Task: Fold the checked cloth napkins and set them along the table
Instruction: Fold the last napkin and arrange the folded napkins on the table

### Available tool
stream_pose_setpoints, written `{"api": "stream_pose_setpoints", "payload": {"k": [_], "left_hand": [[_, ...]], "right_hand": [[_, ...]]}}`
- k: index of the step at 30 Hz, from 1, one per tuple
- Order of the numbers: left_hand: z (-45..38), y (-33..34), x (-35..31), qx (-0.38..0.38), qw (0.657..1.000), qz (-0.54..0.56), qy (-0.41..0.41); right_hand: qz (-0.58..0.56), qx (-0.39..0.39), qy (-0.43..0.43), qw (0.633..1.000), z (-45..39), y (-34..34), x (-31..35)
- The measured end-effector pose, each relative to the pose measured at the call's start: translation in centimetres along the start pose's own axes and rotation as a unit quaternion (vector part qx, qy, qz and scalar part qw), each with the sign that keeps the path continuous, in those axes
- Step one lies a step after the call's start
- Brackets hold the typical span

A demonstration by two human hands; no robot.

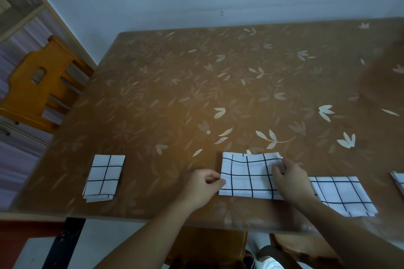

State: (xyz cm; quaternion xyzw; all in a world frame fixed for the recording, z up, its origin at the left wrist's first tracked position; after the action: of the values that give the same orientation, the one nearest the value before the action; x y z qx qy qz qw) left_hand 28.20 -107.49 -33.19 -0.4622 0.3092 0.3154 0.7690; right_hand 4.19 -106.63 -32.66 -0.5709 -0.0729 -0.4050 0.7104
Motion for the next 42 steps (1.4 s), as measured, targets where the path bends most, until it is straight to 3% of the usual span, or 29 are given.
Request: {"api": "stream_pose_setpoints", "payload": {"k": [6,23,27,30,32,35,37,39,42], "left_hand": [[0.5,-0.1,0.0,0.063,0.997,-0.036,0.034],[-0.2,0.6,-1.3,0.098,0.944,-0.311,0.048],[-0.3,0.6,-2.2,0.044,0.923,-0.374,0.075],[-0.5,1.9,-3.0,-0.035,0.905,-0.388,0.169],[-1.2,3.8,-3.0,-0.002,0.894,-0.399,0.206],[-2.3,5.8,-2.2,0.063,0.872,-0.443,0.196],[-2.6,6.2,-1.5,0.066,0.875,-0.441,0.188],[-2.7,6.3,-1.2,0.060,0.877,-0.437,0.192],[-2.7,6.4,-0.8,0.050,0.878,-0.434,0.196]], "right_hand": [[-0.016,0.007,0.023,1.000,-0.5,0.1,-0.5],[0.041,0.010,0.032,0.999,-0.9,-0.1,-0.8],[0.051,0.016,0.032,0.998,-0.9,-0.1,-0.8],[0.061,0.013,0.029,0.998,-1.0,0.0,-0.8],[0.071,0.011,0.030,0.997,-1.0,0.2,-0.9],[0.078,0.005,0.032,0.996,-1.2,0.5,-1.3],[0.072,0.011,0.027,0.997,-1.2,0.2,-1.2],[0.107,-0.016,-0.001,0.994,-0.9,-0.4,-1.3],[0.170,-0.134,-0.148,0.965,0.8,-0.1,-0.9]]}}
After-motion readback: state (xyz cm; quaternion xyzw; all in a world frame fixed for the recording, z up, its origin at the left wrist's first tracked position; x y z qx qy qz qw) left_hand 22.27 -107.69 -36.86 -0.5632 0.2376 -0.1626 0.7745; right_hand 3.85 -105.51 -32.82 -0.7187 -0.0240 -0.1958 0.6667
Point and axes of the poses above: each hand's wrist, its own z-axis away from the middle knuckle, its own y-axis out of the palm, x = y × z, the point moved 1 cm from there along -z, towards the middle knuckle, and after that the axes turned 5 degrees about y, right-handed, at the moved point
